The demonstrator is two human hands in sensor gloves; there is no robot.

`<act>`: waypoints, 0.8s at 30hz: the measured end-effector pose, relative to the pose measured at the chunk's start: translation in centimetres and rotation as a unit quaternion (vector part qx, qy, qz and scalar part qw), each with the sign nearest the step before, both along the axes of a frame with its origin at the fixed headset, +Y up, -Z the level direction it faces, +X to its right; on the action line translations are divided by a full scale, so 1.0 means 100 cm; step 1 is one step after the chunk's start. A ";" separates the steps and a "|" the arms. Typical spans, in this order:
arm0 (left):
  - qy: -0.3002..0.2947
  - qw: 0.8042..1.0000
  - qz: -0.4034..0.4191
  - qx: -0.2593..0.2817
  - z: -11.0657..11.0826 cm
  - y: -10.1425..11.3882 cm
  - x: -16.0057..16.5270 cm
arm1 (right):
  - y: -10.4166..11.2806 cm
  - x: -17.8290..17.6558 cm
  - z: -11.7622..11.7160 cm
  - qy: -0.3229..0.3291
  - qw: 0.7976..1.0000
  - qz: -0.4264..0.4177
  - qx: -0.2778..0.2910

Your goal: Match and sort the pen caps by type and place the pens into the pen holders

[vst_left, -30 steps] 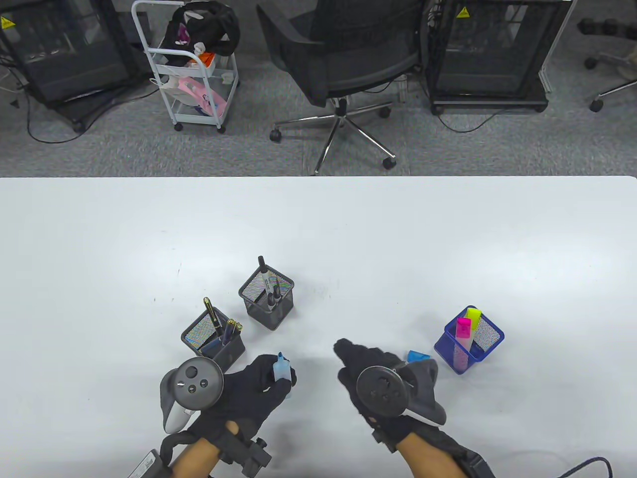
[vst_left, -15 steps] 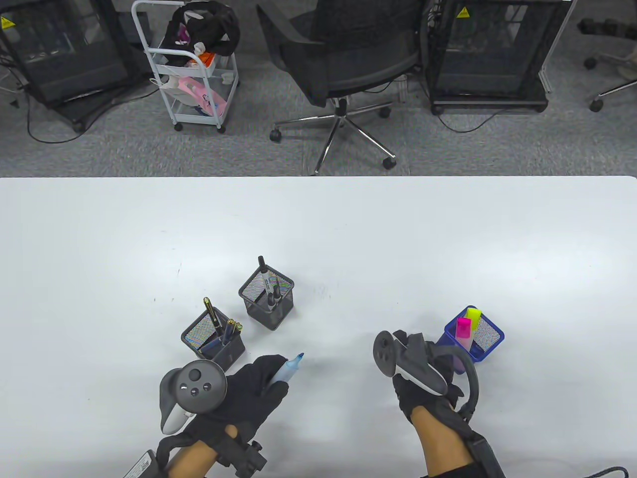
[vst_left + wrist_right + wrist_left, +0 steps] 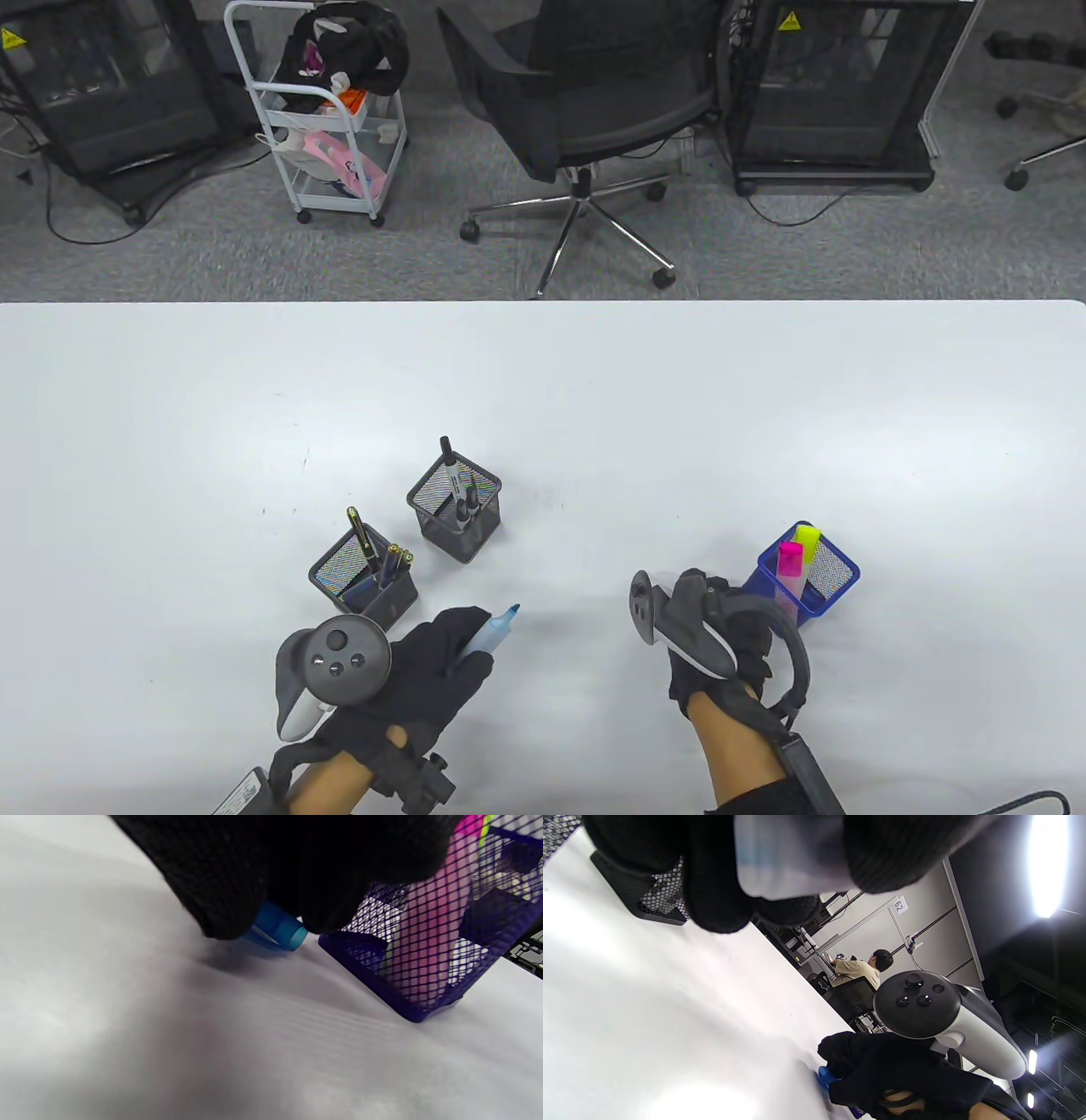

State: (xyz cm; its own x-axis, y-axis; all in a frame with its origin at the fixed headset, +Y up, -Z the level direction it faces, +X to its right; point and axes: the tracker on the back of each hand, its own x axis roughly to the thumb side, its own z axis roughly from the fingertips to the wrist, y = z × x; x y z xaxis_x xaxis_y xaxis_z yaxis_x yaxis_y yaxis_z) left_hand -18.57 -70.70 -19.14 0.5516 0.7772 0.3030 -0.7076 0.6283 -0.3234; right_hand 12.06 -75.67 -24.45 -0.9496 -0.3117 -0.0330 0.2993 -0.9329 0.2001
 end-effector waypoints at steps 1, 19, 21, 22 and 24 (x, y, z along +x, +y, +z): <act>0.000 1.000 -0.001 0.000 0.000 0.000 0.000 | -0.001 0.000 0.000 0.000 1.000 -0.002 0.001; -0.009 1.000 -0.010 -0.007 0.001 -0.004 0.005 | 0.015 0.000 0.001 0.027 0.994 -0.097 0.044; -0.007 1.000 -0.006 -0.009 0.001 -0.004 0.003 | 0.027 -0.001 0.005 0.036 0.987 -0.140 0.072; -0.007 1.000 -0.005 -0.010 0.000 -0.004 0.003 | 0.034 -0.001 0.007 0.043 0.981 -0.167 0.089; -0.007 1.000 -0.003 -0.012 0.000 -0.004 0.003 | 0.044 0.000 0.012 0.053 0.968 -0.222 0.107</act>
